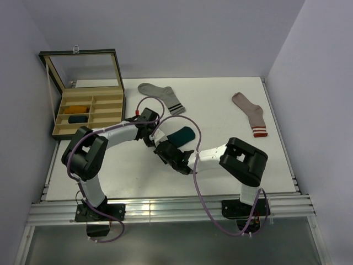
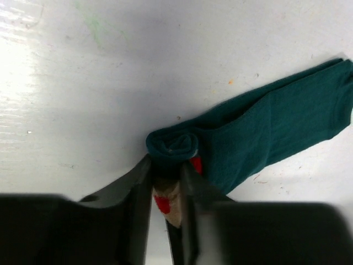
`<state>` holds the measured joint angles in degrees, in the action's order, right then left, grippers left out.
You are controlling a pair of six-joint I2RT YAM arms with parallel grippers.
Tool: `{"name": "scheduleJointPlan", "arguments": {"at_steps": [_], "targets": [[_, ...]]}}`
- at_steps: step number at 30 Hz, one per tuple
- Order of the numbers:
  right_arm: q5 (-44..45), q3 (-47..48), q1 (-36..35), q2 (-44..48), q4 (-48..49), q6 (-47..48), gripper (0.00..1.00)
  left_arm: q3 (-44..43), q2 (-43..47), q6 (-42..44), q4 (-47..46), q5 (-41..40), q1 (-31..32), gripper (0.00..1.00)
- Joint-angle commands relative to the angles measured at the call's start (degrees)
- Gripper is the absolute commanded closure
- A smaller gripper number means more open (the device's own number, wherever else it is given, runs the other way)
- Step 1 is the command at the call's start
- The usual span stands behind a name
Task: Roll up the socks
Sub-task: Roll the sock at the center of the board.
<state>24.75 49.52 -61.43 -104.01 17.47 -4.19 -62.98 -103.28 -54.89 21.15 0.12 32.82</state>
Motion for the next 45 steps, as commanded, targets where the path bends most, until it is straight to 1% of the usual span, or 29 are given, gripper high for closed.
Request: {"name": "scheduleJointPlan", "arguments": {"at_steps": [1,2,3,4,5,6,7,9,10,12,13,14,15,17,18,20,22,24,28,36,44,45], "targets": [[-7.9,-0.8,3.5,2.7,-1.8,-4.6,1.00,2.9,2.5,0.4,-0.7,0.1,0.4,0.58],[-10.7,-1.3,4.8,3.2,-1.8,-5.5,1.00,4.6,3.3,0.3,-2.9,0.1,0.4,0.50],[-16.9,-1.6,6.1,3.7,-1.7,-7.4,1.00,5.5,5.2,-0.1,-3.8,0.1,0.4,0.37],[-20.0,-2.5,7.5,4.7,-1.7,-8.4,1.00,6.3,6.2,-0.4,-5.0,0.1,0.3,0.32],[-23.0,-2.9,10.4,5.1,-0.9,-9.3,1.00,7.8,7.0,-0.7,-5.8,-0.9,0.3,0.29],[-26.3,-3.4,11.8,5.4,-0.5,-11.1,1.00,8.6,8.9,-1.4,-7.7,-1.8,0.1,0.24],[-31.2,-3.8,13.1,5.7,-0.1,-11.9,1.00,9.3,9.8,-1.7,-8.7,-1.9,0.1,0.23],[-36.8,-4.1,16.2,5.7,0.6,-14.3,1.00,11.4,12.2,-2.5,-11.6,-2.4,-0.2,0.19],[-41.6,-4.5,17.1,5.5,1.2,-15.3,1.00,12.0,13.0,-2.8,-12.6,-2.8,-0.3,0.17],[-46.1,-5.2,19.7,5.0,4.0,-18.6,1.00,14.4,15.5,-3.5,-14.6,-3.7,-0.5,0.14],[-48.7,-5.7,20.6,4.5,5.0,-19.9,1.00,15.2,16.3,-3.8,-16.9,-4.0,-0.4,0.14],[-53.3,-5.9,21.5,4.0,7.3,-21.1,1.00,16.9,16.9,-4.2,-17.9,-4.3,-0.4,0.14],[-55.7,-6.3,23.3,3.1,8.8,-23.9,1.00,17.9,18.1,-4.8,-18.9,-4.5,-0.5,0.13],[-60.0,-6.6,25.1,1.7,12.4,-26.6,1.00,20.9,19.2,-5.3,-23.6,-4.0,-0.6,0.13],[-63.5,-6.5,26.6,0.9,12.8,-28.8,1.00,21.8,19.9,-5.8,-25.3,-3.6,-0.6,0.13],[-66.5,-5.8,27.8,-1.4,14.9,-30.7,1.00,23.9,20.1,-5.8,-29.4,-1.8,-0.6,0.14],[-69.9,-5.3,29.3,-4.0,16.1,-34.1,1.00,24.0,19.2,-6.0,-29.8,-0.7,-0.7,0.14],[-71.9,-5.5,30.3,-6.0,19.4,-37.3,1.00,23.8,18.2,-6.5,-29.7,-0.6,-0.7,0.15],[-71.6,-4.3,31.5,-8.4,17.1,-37.3,1.00,24.6,17.4,-7.4,-30.2,-0.6,-0.7,0.16],[-74.8,-3.8,34.1,-14.8,21.7,-44.4,1.00,23.3,13.7,-7.2,-29.4,-0.6,-0.7,0.23],[-75.5,-2.8,35.9,-16.2,20.1,-45.7,1.00,21.9,10.5,-7.4,-28.9,-0.6,-0.7,0.28],[-75.5,-2.3,36.0,-16.7,19.7,-45.6,1.00,21.8,10.0,-7.2,-28.8,-0.6,-0.7,0.31]]}}
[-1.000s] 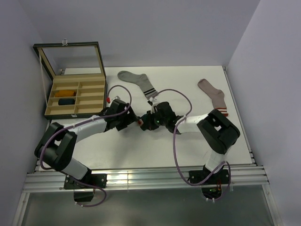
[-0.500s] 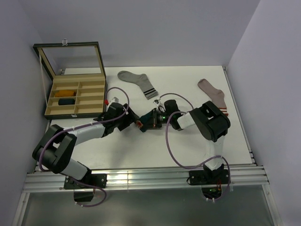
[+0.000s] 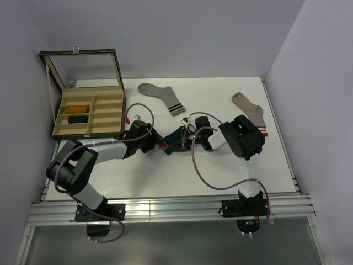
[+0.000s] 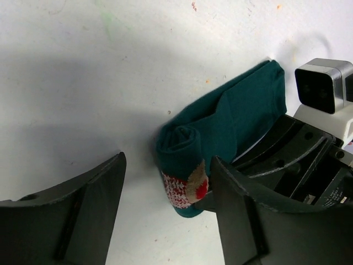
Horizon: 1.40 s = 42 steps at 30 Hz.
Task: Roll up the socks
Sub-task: Roll the sock at the center of the board.
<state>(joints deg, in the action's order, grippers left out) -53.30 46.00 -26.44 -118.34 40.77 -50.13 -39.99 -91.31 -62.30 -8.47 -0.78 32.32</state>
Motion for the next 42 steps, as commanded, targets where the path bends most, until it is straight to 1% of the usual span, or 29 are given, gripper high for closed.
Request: {"name": "scheduleJointPlan", "arguments": {"at_steps": [1,3,5,6,8,9,10,11,13,14,16,17,19,20,21,23,24,25,27,28,29,31,32,35,38,42], "targets": [[2.5,1.3,1.0,-2.5,-3.9,0.2,1.00,-2.0,-2.3,0.2,1.4,0.2,-0.1,0.32],[2.7,1.7,1.2,-3.1,-4.5,-0.1,1.00,-3.0,-3.8,0.3,3.5,0.2,-0.1,0.38],[2.6,2.0,1.4,-3.6,-4.6,-0.4,1.00,-3.9,-5.0,0.4,4.2,0.2,-0.1,0.41],[2.6,2.3,1.4,-3.7,-5.0,-0.5,1.00,-4.0,-5.4,0.2,4.8,0.2,-0.1,0.47],[2.8,2.5,1.5,-3.7,-6.0,-0.2,1.00,-4.3,-6.2,0.2,5.3,0.2,-0.1,0.54],[3.0,3.0,1.5,-3.6,-6.8,0.4,1.00,-4.5,-6.5,0.2,6.1,0.2,-0.1,0.61],[3.5,3.2,1.5,-3.3,-8.1,0.8,1.00,-4.9,-7.1,0.3,6.6,0.2,-0.1,0.64],[3.9,3.3,1.5,-2.9,-8.9,1.7,0.98,-5.4,-7.6,0.4,7.3,0.2,-0.1,0.69],[5.0,3.3,1.5,-0.9,-10.4,3.1,0.95,-6.5,-8.3,1.0,9.2,0.2,-0.1,0.74],[6.4,3.2,1.4,0.2,-11.8,4.8,0.91,-7.0,-9.1,1.5,10.5,0.2,-0.1,0.80],[8.4,2.7,1.1,4.1,-15.1,7.3,0.85,-8.5,-9.6,2.0,13.1,0.2,-0.1,0.84],[11.8,2.5,0.9,6.0,-16.6,10.6,0.78,-9.1,-9.9,2.8,14.1,0.2,-0.1,0.86],[16.3,1.6,-0.4,9.5,-19.2,14.5,0.71,-10.7,-10.2,3.4,16.0,0.2,-0.1,0.89],[18.8,1.0,-1.1,13.5,-21.1,17.7,0.64,-11.2,-10.2,4.3,18.0,0.1,-0.1,0.91],[24.7,-0.2,-1.8,15.3,-21.6,19.2,0.61,-11.7,-10.2,4.6,18.9,-0.1,-0.1,0.93],[30.7,-1.2,-4.5,20.8,-23.2,23.7,0.54,-13.4,-10.0,6.0,22.0,-1.0,-0.1,0.96],[37.2,-2.0,-5.8,22.4,-23.5,25.5,0.52,-13.9,-10.0,6.5,23.0,-1.3,0.0,0.97],[40.0,-2.3,-8.7,23.8,-23.5,27.1,0.51,-15.0,-10.0,7.0,23.8,-1.6,0.1,0.96],[45.8,-2.6,-12.1,26.8,-23.7,31.7,0.48,-16.3,-10.6,8.3,26.8,-1.7,0.1,0.96],[51.2,-2.4,-13.8,27.3,-23.6,33.0,0.47,-17.7,-10.9,8.8,27.6,-1.7,0.1,0.96],[53.2,-2.3,-17.1,27.7,-23.5,35.5,0.47,-18.4,-11.4,9.6,28.8,-1.5,0.0,0.96],[59.7,-1.4,-20.3,27.6,-23.5,37.7,0.46,-19.9,-12.0,10.2,30.7,-1.4,0.1,0.96],[61.1,-0.9,-23.0,27.4,-23.5,39.7,0.46,-20.1,-12.1,10.4,30.9,-1.2,0.1,0.96],[66.7,1.1,-27.2,24.9,-24.1,42.6,0.46,-20.7,-11.8,10.7,31.6,-1.2,0.1,0.96],[70.9,2.8,-29.5,22.1,-24.2,44.7,0.46,-21.1,-11.7,10.8,31.7,-0.9,0.1,0.96],[73.3,4.7,-31.4,18.6,-24.3,45.4,0.47,-21.1,-11.7,10.9,31.6,-0.3,0.2,0.96]]}}
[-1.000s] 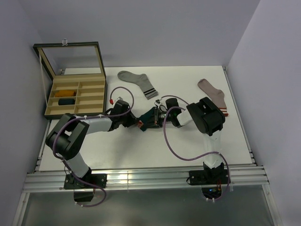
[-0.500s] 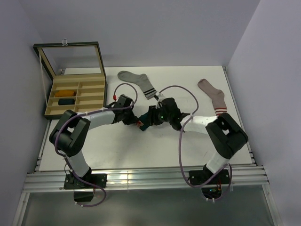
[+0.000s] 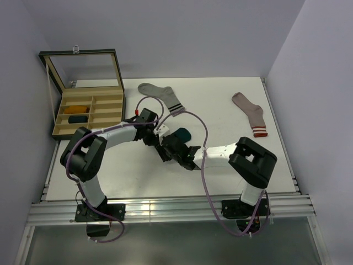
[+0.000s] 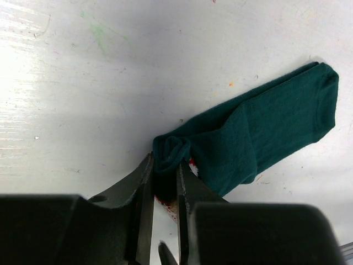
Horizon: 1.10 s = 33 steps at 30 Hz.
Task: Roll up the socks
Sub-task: Roll the sock at the center of the board.
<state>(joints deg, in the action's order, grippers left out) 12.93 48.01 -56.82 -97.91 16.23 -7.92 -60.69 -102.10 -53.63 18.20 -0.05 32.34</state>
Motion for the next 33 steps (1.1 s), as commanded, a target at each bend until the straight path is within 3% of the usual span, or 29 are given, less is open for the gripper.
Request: {"name": "scheduleJointPlan", "arguments": {"at_steps": [1,7,13,16,18,21,22,25,33], "targets": [[7.1,3.1,-1.0,-2.5,-0.1,3.2,0.47,-0.3,-0.9,2.2,4.8,-1.0,0.2,0.96],[7.5,4.4,-2.0,-6.0,-1.1,4.5,0.50,0.0,-1.1,2.2,4.5,-0.5,0.2,0.95],[7.1,6.3,-2.6,-10.0,-5.4,3.1,0.64,0.6,0.4,1.9,2.5,0.6,0.2,0.90],[6.3,6.6,-2.5,-10.5,-6.6,2.3,0.87,0.7,1.4,2.0,2.4,0.3,0.1,0.84],[4.3,5.6,-2.0,-9.7,-6.5,1.3,0.96,1.0,1.8,2.0,2.5,0.3,0.1,0.79],[-4.0,4.3,1.0,-7.5,-6.4,-1.1,1.00,2.7,3.7,1.5,1.8,-3.1,0.1,0.56],[-6.0,3.3,2.1,-6.3,-5.9,-2.5,1.00,3.4,5.4,1.2,0.5,-3.6,0.1,0.38],[-15.8,2.6,6.3,-5.4,-5.7,-5.3,1.00,5.7,8.7,0.0,-1.6,-5.4,0.0,0.19],[-39.4,1.6,15.4,-6.7,-3.4,-11.8,1.00,15.7,20.2,-3.7,-12.0,-9.9,-0.2,0.14]]}}
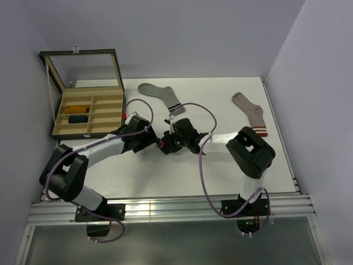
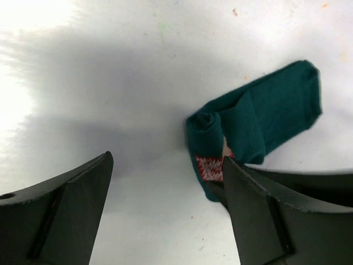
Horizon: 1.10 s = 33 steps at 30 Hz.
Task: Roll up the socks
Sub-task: Roll the sock at the center of the board.
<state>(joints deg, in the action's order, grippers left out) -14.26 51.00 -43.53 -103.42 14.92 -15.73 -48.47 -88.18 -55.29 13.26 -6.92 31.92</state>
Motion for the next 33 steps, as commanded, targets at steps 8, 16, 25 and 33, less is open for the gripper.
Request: {"name": "scheduleJointPlan", "arguments": {"at_steps": [8,16,25,33], "targets": [[-24.8,-0.4,8.0,-5.6,1.2,-10.0,1.00,18.0,16.6,-1.8,-24.1,-0.1,0.2,0.10],[-32.5,1.4,10.7,-10.1,4.1,-16.5,1.00,21.0,14.6,-0.4,-31.1,4.4,0.2,0.01],[-33.9,3.3,12.9,-14.4,2.8,-19.3,1.00,22.4,8.2,-4.6,-34.6,6.0,0.2,0.01],[-34.2,3.6,13.4,-15.9,3.3,-20.1,1.00,20.1,2.5,-6.2,-33.0,5.8,0.3,0.05]]}}
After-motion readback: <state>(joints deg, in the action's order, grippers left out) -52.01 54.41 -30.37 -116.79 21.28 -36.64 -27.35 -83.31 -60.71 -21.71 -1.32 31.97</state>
